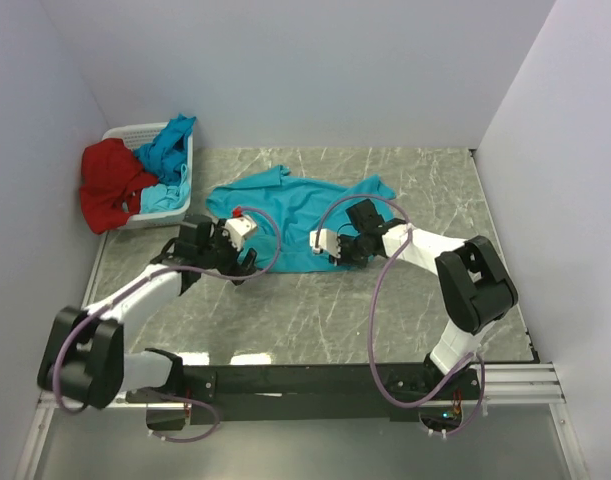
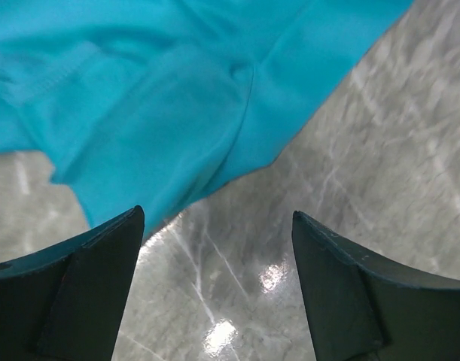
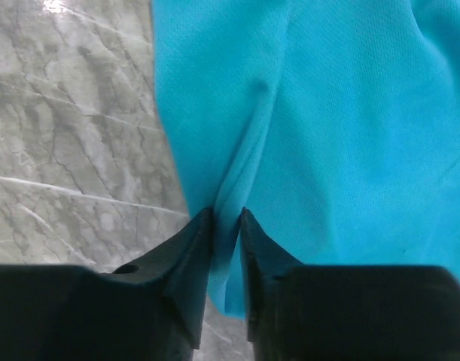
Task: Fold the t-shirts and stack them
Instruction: Flatten the tshirt out
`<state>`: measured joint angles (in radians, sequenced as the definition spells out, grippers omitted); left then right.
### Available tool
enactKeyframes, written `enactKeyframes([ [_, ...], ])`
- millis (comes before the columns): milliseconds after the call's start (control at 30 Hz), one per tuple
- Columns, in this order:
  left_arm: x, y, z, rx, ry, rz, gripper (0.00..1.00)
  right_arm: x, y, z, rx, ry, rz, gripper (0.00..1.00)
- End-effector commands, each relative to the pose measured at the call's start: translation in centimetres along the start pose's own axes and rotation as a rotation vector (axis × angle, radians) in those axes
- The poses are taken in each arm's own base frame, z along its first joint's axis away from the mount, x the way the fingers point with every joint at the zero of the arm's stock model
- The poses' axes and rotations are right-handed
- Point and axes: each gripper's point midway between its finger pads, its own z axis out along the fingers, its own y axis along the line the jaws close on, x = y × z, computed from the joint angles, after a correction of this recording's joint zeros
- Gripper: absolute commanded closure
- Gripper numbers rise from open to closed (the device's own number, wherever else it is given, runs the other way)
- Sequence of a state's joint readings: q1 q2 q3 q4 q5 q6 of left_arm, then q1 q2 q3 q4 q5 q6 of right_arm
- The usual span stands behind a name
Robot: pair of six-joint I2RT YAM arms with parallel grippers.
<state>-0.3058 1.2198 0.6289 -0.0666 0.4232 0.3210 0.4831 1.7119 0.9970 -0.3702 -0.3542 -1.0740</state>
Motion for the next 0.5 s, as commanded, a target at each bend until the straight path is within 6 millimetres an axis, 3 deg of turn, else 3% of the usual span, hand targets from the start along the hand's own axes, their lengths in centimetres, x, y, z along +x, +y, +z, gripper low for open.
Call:
enactKeyframes([
  [0, -0.7, 0.9, 1.1, -0.003, 0.022, 0.052, 0.15, -0.8, -1.5, -0.9, 0.018, -0.063, 0.055, 0.76],
  [67, -0.4, 1.2, 2.0, -0.019, 0.052, 0.077, 0.15, -0.9, -1.4, -1.0, 0.011, -0.072, 0.058, 0.83],
  [267, 1.8, 1.8, 5.2, -0.049, 0.226, 0.131, 0.24, -1.3, -1.5, -1.4, 0.01, -0.089, 0.082, 0.92],
  [367, 2.2, 2.4, 6.0, -0.078, 0.264, 0.141, 0.42, -1.7, -1.7, -1.9, 0.009, -0.113, 0.107, 0.97],
  [400, 2.2, 2.6, 6.2, -0.08, 0.274, 0.139, 0.6, -1.8, -1.9, -2.4, 0.012, -0.126, 0.119, 0.98],
  [467, 2.1, 2.7, 6.2, -0.076, 0.28, 0.145, 0.73, -1.9, -2.1, -3.0, 0.013, -0.142, 0.147, 1.0],
])
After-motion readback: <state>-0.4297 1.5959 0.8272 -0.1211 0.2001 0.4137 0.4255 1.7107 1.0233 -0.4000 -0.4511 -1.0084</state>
